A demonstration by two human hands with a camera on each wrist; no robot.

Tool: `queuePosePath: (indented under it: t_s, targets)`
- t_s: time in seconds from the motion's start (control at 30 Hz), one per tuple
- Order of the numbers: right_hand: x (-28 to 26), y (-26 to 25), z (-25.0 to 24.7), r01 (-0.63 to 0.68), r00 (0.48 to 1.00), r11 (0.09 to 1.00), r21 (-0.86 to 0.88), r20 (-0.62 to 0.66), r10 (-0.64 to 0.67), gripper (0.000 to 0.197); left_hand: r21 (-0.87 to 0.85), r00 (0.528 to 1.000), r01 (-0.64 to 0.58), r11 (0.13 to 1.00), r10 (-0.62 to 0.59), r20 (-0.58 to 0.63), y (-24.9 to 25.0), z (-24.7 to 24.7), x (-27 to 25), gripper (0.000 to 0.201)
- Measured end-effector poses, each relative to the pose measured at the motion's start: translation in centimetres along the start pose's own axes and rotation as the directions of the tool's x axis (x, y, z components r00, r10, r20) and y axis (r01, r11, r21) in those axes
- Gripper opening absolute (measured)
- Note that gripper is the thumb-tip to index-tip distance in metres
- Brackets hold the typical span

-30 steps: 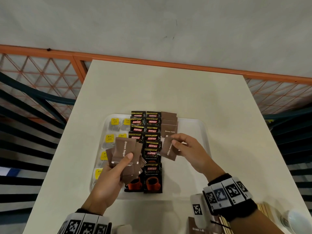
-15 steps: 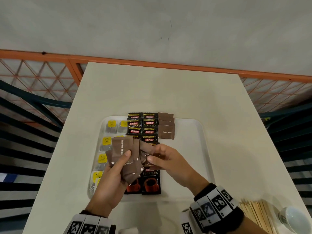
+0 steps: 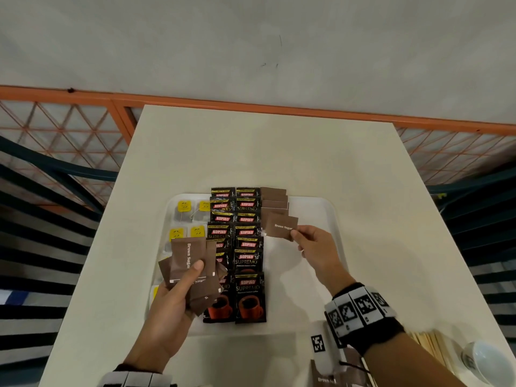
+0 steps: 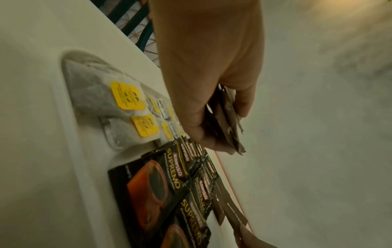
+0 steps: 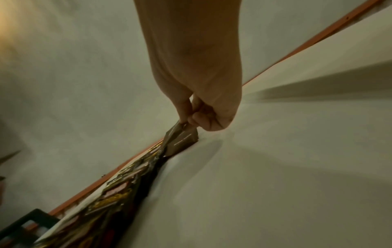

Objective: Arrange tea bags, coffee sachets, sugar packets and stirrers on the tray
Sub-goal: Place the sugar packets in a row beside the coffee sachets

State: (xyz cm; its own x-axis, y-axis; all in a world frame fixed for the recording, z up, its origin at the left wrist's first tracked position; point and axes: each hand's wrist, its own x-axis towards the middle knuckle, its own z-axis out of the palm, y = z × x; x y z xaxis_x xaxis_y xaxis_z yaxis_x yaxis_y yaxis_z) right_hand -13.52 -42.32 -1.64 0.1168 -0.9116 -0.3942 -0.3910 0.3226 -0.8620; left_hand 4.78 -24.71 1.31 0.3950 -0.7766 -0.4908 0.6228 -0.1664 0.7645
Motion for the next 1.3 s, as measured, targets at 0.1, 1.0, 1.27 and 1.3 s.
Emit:
queuePosePath:
  t_s: [0.1,1.0,1.27,1.3]
  targets:
    - [1.1,0.4,-0.1,0.020,1.000,0.995,-0.098,-0.006,-0.021,0.009,0.013,1.000,0.003,1.000,-0.003,0.013,0.1,0.2,-0.3,0.034]
    - [-3.8,-3.6,2.5,0.248,0.958,0.945,-0.213,0.201,-0.206,0.018,0.063,0.998,0.040,0.997,-0.043,0.041,-0.5,2.6,0.2,0.044]
    - [-7.7,-4.8,3.7,0.260,0.839,0.962,0.085,0.474,-0.269,0.009,0.254,0.997,-0.040,0.966,0.021,0.076,-0.9,3.3,-0.6,0.026]
    - [-7.7,-4.7,3.7,0.252,0.846,0.963,0.090,0.462,-0.265,0.009,0.250,0.996,-0.040,0.968,0.020,0.082,-0.8,3.3,-0.6,0.025]
